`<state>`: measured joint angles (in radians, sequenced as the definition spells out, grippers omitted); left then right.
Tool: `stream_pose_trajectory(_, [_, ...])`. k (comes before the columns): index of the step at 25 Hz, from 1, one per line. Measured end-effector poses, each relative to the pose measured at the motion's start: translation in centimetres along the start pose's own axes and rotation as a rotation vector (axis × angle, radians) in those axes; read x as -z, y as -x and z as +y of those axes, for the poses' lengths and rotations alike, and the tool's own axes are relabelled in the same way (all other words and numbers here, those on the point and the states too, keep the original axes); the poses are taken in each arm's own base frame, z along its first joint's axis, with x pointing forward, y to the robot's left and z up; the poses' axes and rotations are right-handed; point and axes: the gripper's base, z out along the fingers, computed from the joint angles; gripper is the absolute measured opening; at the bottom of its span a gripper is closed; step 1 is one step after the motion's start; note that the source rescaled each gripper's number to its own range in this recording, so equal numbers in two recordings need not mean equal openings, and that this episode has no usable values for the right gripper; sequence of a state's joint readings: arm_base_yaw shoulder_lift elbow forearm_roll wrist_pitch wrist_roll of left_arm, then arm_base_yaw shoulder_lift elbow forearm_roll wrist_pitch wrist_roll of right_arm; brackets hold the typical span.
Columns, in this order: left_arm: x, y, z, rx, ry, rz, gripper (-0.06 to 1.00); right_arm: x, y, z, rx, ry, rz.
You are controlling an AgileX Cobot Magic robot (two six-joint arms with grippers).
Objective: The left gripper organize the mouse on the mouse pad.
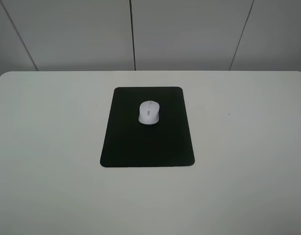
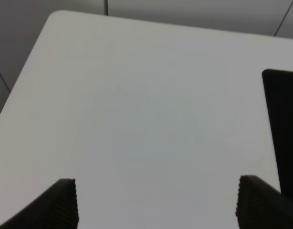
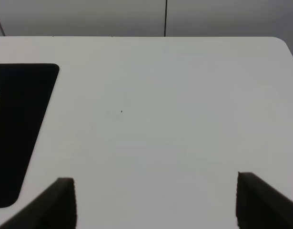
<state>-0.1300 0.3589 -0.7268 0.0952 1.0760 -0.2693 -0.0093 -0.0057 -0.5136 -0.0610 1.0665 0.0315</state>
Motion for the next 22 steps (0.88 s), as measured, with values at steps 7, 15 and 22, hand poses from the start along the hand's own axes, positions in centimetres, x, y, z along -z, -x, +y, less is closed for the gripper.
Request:
stream_pose_trajectory(7, [0.0,-0.6,0.1,-0.092,0.013,0.067,0.45,0.0,0.0,0.0,0.0,0.0,0.0])
stream_pose_trajectory(15, [0.2,-1.3,0.3,-0.12,0.009,0.062,0.45,0.0,0.0,0.0,0.0,0.0,0.0])
stream_pose_trajectory(22, [0.1,-4.6,1.0,-0.118,-0.009,-0.036,0.45,0.0,0.0,0.0,0.0,0.0,0.0])
